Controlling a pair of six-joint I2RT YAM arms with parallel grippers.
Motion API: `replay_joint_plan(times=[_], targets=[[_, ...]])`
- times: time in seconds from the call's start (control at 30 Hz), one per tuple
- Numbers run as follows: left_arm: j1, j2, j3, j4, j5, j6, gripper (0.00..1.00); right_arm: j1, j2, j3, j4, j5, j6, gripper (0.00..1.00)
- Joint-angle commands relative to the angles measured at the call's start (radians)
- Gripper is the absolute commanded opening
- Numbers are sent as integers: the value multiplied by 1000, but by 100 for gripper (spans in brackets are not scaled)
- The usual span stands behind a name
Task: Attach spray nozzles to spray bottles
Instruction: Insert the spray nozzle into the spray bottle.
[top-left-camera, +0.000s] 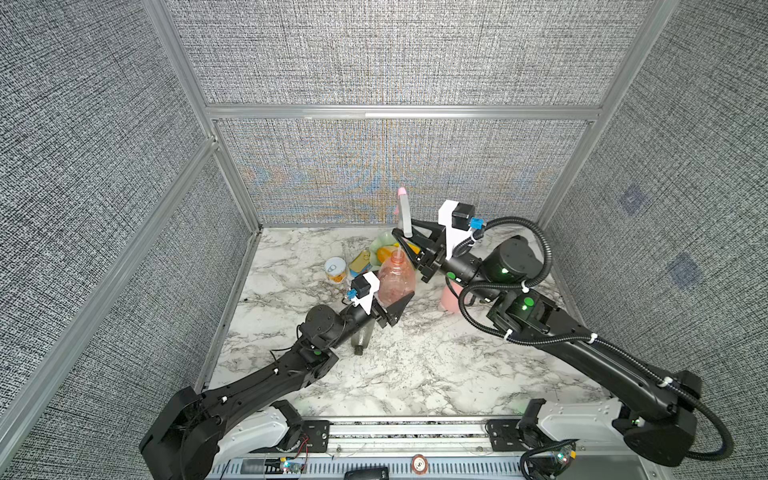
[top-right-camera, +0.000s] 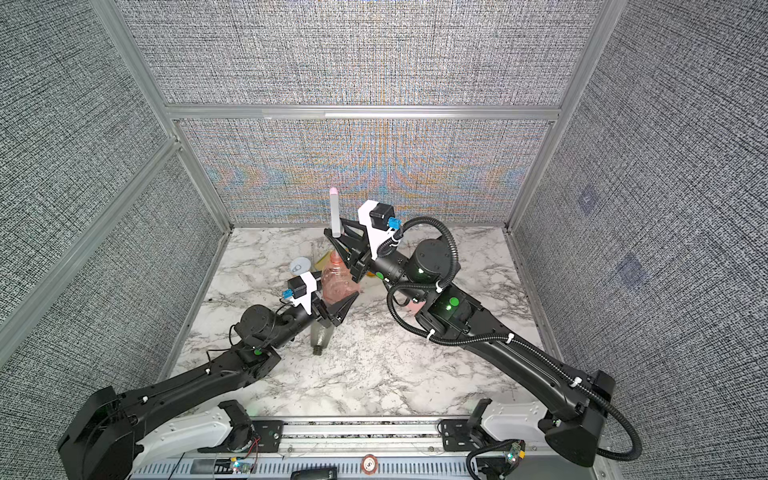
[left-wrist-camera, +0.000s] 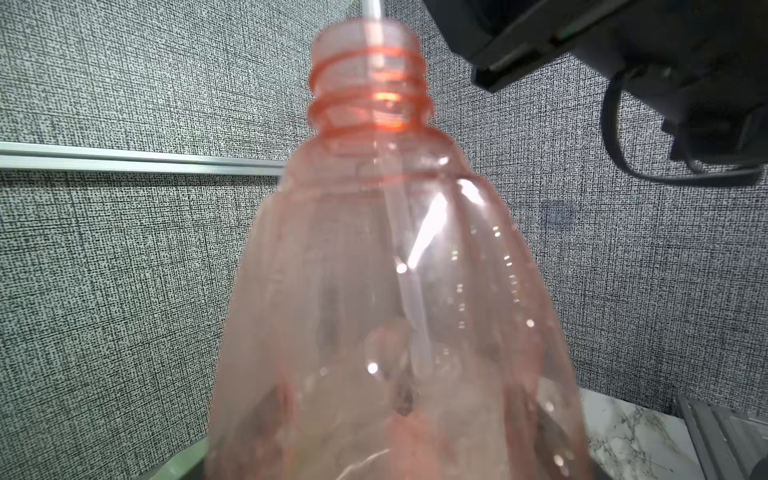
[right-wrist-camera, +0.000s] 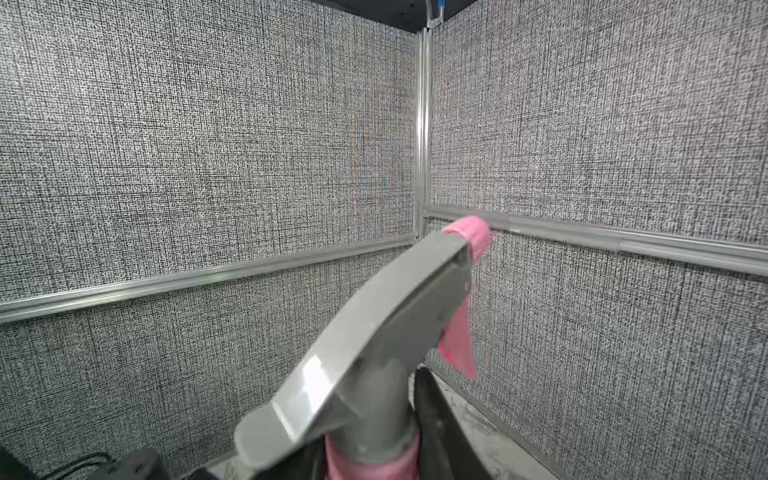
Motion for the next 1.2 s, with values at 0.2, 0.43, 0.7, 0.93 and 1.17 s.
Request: replay_joint_plan(times=[0.2,0.43,0.7,0.93,1.17], targets=[[-1,-22,7,34,-13,-8,78,2,-1,-75,93,-18,70,30],[-2,-26,10,30,-12,-8,78,2,-4,-114,88,-5,72,30],[-2,-29,9,25,-22,-4,78,2,-11,-149,53,-9,70,30],[-1,-29,10,25,-38,-17,78,2,-43,-195,39,-32,70,30],[-1,-27,15,11,-45,-14,77,6,-35,-195,0,-1,40,30]])
